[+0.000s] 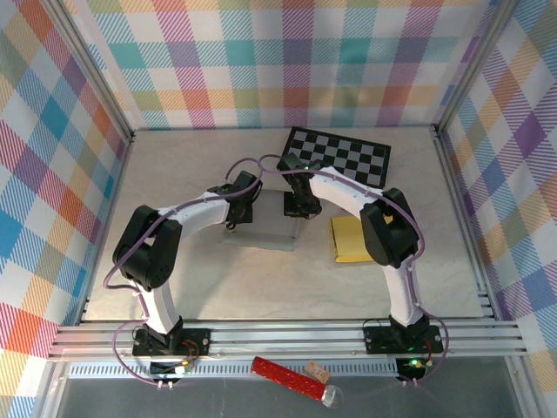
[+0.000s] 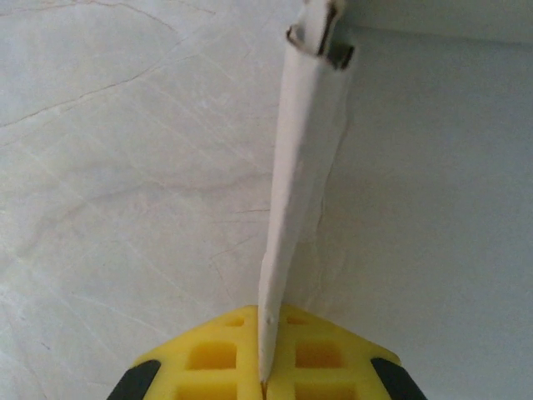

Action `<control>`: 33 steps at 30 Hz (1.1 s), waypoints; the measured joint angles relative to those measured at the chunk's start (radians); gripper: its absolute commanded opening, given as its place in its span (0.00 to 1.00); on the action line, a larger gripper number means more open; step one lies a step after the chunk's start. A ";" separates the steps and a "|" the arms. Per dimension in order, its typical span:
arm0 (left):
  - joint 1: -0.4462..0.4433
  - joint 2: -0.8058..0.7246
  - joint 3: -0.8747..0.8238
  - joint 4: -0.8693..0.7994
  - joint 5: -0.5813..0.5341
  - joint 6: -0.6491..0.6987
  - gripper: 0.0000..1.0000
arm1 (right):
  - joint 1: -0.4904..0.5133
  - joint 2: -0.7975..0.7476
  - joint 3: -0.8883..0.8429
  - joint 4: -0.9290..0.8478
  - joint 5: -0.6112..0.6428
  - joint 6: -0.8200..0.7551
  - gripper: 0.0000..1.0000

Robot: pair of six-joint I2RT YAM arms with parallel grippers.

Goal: Fold the paper box

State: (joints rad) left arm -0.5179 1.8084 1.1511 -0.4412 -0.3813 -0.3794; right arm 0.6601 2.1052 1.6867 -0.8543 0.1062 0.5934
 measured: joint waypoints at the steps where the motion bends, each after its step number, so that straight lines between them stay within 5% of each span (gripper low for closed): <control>1: -0.004 -0.002 -0.010 0.004 -0.009 -0.015 0.00 | 0.000 0.000 -0.002 0.003 -0.004 0.001 0.00; 5: -0.010 -0.021 -0.039 0.033 -0.024 -0.047 0.00 | 0.002 -0.001 -0.008 0.008 -0.008 0.002 0.00; 9: -0.008 -0.038 -0.061 0.075 -0.008 -0.044 0.32 | 0.002 -0.015 -0.029 0.018 -0.007 0.004 0.00; 14: 0.036 -0.098 -0.083 0.113 0.119 -0.010 0.49 | 0.002 -0.019 -0.043 0.016 -0.005 0.004 0.00; 22: 0.114 -0.113 -0.037 0.104 0.293 0.076 0.48 | 0.002 -0.019 -0.043 0.016 -0.005 0.004 0.00; 33: 0.117 -0.082 -0.034 0.069 0.311 0.141 0.35 | 0.002 -0.019 -0.043 0.014 -0.002 0.005 0.00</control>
State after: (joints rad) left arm -0.4004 1.7267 1.1175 -0.3717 -0.0704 -0.2382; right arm 0.6624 2.0861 1.6436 -0.8398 0.1040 0.5980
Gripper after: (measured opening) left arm 0.386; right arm 0.073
